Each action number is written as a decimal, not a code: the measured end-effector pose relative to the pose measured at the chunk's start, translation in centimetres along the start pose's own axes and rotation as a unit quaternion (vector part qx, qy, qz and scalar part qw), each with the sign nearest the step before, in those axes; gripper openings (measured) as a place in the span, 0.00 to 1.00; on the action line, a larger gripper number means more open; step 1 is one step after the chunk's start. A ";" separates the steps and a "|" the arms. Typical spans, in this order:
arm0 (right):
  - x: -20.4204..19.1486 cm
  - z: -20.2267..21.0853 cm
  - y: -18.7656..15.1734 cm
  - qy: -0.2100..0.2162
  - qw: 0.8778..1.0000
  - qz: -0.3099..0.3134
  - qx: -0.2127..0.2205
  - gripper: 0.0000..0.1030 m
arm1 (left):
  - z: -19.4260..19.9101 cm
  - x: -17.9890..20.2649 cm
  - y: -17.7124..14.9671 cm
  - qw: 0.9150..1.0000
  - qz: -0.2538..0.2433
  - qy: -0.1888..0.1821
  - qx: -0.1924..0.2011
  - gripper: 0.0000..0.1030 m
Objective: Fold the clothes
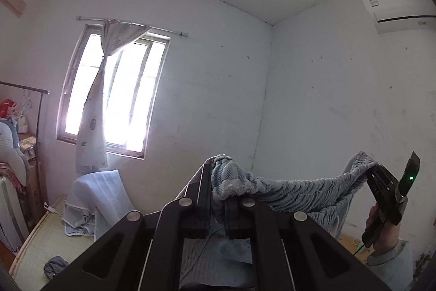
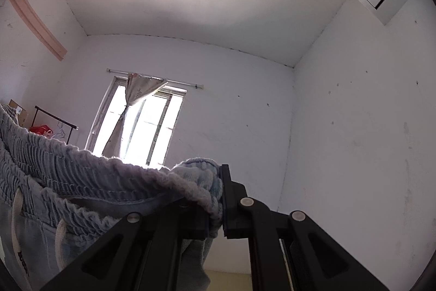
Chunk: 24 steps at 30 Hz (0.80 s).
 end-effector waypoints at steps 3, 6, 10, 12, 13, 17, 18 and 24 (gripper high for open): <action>1.7 0.2 -0.3 -0.012 1.000 0.000 -0.005 0.04 | -0.6 1.6 -0.3 1.000 -0.003 -0.013 -0.002 0.05; 3.7 0.5 -0.3 -0.029 1.000 0.004 -0.011 0.04 | -1.4 3.5 -0.3 0.999 0.002 -0.033 -0.006 0.05; 6.2 0.8 0.4 -0.055 0.998 0.014 -0.017 0.04 | -2.3 5.5 -0.4 0.998 0.018 -0.063 -0.013 0.05; 7.1 0.7 0.9 -0.068 0.997 0.020 -0.019 0.04 | -2.6 6.4 -0.4 0.996 0.026 -0.078 -0.018 0.05; 7.5 0.6 1.2 -0.076 0.997 0.025 -0.020 0.04 | -2.8 6.8 -0.4 0.996 0.030 -0.086 -0.020 0.05; 8.4 0.0 2.1 -0.096 0.994 0.036 -0.020 0.04 | -3.6 6.0 -1.6 0.996 0.029 -0.085 -0.027 0.05; 8.1 -0.6 2.1 -0.095 0.995 0.037 -0.023 0.04 | -3.9 5.2 -2.0 0.996 0.028 -0.079 -0.029 0.05; 3.2 -6.9 -0.2 -0.051 0.997 0.040 -0.042 0.04 | -5.4 0.2 -5.1 0.998 0.022 -0.035 -0.046 0.05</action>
Point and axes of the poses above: each gripper's, at about its wrist camera, not at the fingertips, and z roughly against the way its jaws point, x to its right, y to its top, the point moved 9 cm from there along -z, roughly the way its jaws point, and after that the axes turned 11 degrees about y, right-handed, at the moved point
